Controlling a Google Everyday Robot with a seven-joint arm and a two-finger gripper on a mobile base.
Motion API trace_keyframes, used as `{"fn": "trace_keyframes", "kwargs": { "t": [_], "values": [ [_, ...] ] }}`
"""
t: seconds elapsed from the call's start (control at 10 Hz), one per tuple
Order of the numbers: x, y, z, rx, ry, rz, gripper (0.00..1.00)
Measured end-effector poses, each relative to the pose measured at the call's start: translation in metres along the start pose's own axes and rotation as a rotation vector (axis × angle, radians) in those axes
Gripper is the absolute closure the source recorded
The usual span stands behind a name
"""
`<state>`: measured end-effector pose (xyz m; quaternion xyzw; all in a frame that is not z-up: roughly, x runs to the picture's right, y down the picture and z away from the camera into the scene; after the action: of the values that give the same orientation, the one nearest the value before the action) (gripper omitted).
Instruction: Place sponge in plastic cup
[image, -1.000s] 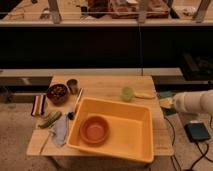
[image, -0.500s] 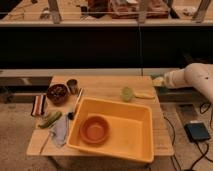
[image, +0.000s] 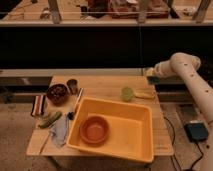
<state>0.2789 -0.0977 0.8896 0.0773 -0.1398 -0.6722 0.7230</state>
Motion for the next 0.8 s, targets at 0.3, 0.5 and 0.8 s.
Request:
{"fn": "trace_keyframes", "kwargs": {
  "t": [0.3, 0.5, 0.8],
  "values": [
    [0.003, -0.030, 0.038, 0.048, -0.021, 0.010, 0.86],
    [-0.002, -0.059, 0.050, 0.076, -0.060, -0.018, 0.86],
    [-0.020, -0.099, 0.059, 0.027, -0.159, -0.142, 0.86]
  ]
}}
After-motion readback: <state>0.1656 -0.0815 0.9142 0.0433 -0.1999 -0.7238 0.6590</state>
